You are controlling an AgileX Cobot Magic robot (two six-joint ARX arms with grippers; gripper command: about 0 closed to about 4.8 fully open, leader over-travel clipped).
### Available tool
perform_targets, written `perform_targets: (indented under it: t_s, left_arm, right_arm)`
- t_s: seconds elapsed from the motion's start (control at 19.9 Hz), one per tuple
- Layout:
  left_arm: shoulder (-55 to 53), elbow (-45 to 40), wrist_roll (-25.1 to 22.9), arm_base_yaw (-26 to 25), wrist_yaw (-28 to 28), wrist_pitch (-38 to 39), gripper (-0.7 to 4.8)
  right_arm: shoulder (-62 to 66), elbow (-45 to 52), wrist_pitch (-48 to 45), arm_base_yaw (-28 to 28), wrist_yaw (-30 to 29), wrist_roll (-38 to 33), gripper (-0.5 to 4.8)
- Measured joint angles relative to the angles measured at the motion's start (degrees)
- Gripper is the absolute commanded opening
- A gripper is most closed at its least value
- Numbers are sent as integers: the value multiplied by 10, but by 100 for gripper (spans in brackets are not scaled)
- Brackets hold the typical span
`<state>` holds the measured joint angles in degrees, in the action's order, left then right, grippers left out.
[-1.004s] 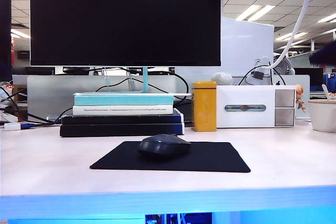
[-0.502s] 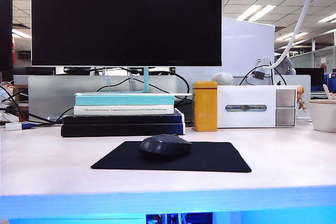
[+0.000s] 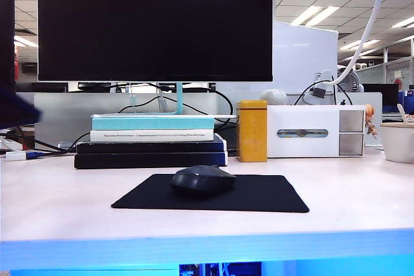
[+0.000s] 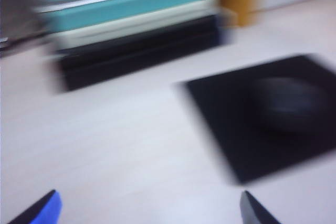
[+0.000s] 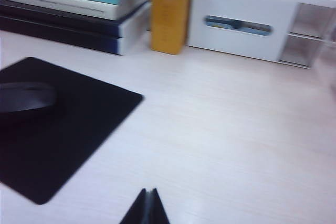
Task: Place the black mouse on the black mouse pad.
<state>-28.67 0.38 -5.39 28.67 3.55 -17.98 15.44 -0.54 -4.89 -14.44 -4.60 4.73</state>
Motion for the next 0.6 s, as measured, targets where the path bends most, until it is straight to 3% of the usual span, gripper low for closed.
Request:
perform_targets:
  t_s: [0.1,0.25,0.35,0.6]
  left_arm:
    - [0,0,0,1,-37,7,479]
    - [27,0,9,-4,24,4,479]
    - [71,0,-1,-28,29,-6,479]
    - [225,0,17,-129,-13,157,479]
  right_arm:
    - [0,0,0,0,-3,0,-1]
    - [0,0,2,0,-5,0,-1]
    - [0,0,4,0,-6,0,-1]
    - [0,0,1,0,-16,1,-1]
